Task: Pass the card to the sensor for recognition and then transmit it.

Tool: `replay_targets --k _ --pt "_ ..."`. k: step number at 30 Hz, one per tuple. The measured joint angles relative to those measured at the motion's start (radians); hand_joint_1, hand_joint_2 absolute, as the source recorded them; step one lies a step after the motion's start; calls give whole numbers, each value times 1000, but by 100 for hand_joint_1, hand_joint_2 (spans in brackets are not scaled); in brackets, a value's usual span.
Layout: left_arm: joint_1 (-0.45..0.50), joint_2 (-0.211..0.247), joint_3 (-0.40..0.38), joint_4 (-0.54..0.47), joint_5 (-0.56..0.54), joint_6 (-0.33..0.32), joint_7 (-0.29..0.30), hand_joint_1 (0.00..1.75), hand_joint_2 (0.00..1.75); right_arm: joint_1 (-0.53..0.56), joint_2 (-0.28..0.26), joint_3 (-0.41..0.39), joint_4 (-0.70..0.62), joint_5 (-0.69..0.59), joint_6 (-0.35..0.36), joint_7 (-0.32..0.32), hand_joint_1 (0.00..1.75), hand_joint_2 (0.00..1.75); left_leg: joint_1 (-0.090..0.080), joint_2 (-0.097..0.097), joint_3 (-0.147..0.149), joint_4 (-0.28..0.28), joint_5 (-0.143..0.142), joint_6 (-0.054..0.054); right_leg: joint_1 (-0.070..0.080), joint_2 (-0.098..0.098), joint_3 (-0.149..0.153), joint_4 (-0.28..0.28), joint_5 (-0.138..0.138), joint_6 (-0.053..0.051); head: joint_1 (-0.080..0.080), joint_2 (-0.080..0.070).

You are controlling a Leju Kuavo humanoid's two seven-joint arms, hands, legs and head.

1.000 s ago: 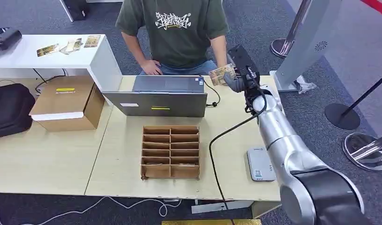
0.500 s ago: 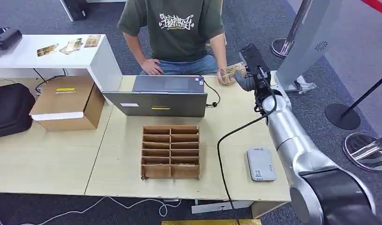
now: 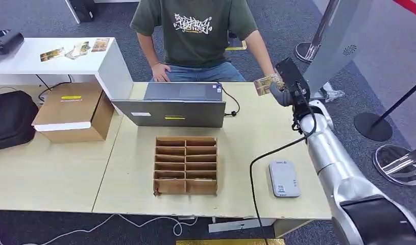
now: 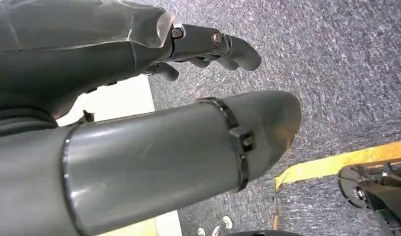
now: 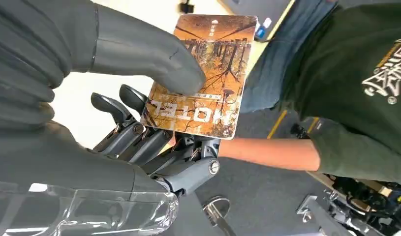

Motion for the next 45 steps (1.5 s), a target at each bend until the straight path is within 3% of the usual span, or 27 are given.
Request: replay_targets --k 12,24,45 --pt "11 0 0 0 32 10 -13 0 0 64 -74 40 -95 -9 49 38 175 175 0 0 -1 0 0 0 0 0 0 0 0 0 0 0" --pt "13 0 0 0 47 7 -14 0 0 203 -122 46 -177 -39 48 42 175 175 0 -1 -1 0 -1 1 0 -1 -1 0 0 0 0 0" --pt "23 -1 0 0 60 8 -15 0 0 556 -180 -145 -523 -11 -11 76 175 175 0 -2 -2 0 -2 3 0 -2 -1 -1 -2 2 0 0"
